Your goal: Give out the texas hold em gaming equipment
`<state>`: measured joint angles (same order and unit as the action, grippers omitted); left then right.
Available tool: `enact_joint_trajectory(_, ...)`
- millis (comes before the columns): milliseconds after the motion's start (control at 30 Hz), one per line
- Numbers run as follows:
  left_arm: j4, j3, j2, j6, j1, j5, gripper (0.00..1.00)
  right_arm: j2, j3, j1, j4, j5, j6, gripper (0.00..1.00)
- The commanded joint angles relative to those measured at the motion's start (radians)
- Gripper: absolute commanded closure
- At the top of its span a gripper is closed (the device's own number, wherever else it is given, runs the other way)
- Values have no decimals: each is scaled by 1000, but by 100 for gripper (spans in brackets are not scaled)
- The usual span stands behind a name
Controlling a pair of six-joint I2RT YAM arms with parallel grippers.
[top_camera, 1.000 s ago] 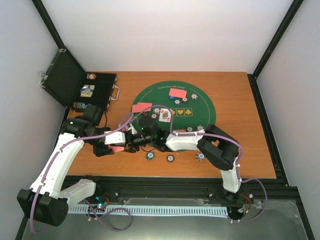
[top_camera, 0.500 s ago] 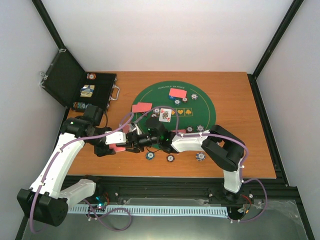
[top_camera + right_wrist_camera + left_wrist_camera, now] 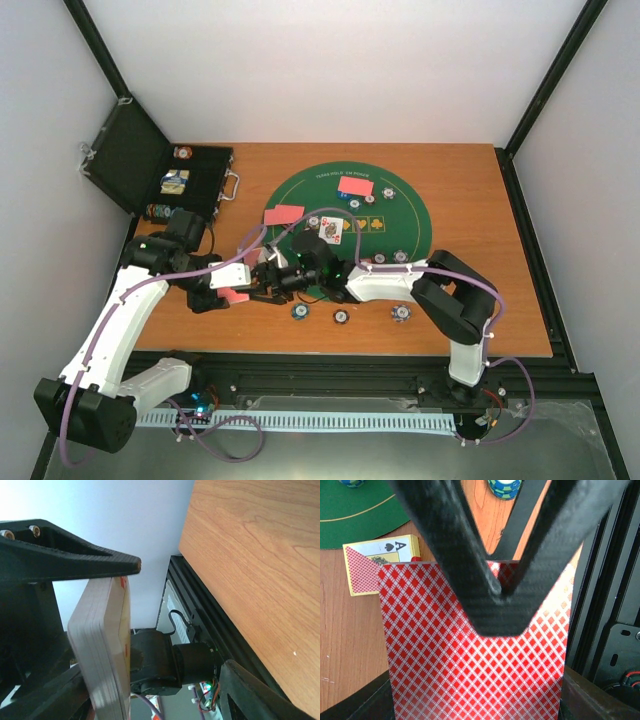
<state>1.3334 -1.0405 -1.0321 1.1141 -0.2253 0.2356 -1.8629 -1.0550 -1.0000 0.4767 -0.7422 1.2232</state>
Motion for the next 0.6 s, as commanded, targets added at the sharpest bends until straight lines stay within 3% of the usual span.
enact_joint_trajectory(0, 28, -43, 2, 5, 1, 27, 99, -45, -92, -30, -52, -26, -73, 33)
enact_joint_trajectory(333, 69, -75, -1, 22, 1, 61, 99, -122, -143, -39, -4, -111, -101, 37)
enact_joint_trajectory(567, 82, -88, -5, 27, 1, 67, 99, -111, -80, 9, 2, -114, -93, 42)
